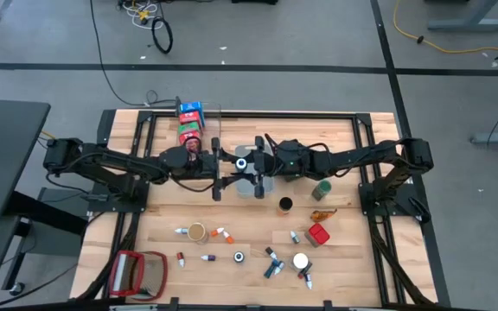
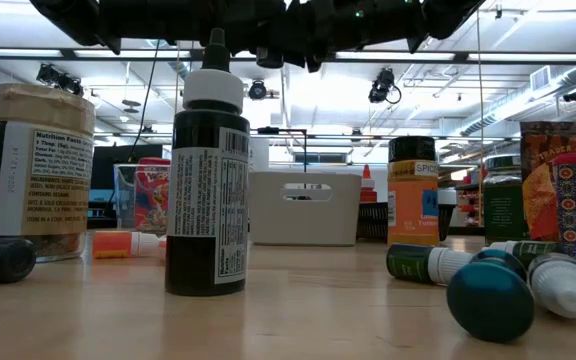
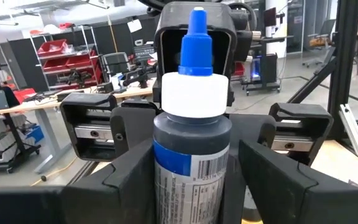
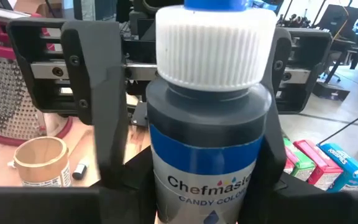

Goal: Pick & Place Kitchen Items
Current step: Put the blue food coloring bottle into the black bin

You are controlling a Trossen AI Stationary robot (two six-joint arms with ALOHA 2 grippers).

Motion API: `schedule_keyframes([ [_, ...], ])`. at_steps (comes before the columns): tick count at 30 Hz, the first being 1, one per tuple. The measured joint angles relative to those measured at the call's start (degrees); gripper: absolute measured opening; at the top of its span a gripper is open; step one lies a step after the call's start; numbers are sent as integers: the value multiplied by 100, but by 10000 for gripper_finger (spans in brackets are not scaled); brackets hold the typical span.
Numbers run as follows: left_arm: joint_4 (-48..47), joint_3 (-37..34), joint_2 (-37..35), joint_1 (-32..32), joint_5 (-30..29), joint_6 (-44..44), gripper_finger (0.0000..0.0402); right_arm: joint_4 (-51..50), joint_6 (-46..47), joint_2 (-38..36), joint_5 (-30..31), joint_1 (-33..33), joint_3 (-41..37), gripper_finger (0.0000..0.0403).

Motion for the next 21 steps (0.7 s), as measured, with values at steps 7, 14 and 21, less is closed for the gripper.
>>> schedule_keyframes([
  [7,38,0,0,4,-124,-3,165,23,2,0,-4,0,2,162],
  [14,30,0,3,4,-127,-6,157,-6,0,0,12,0,0,164],
  [21,-22,-7,4,4,-134,-7,158,-156,208,0,108,2,7,204],
])
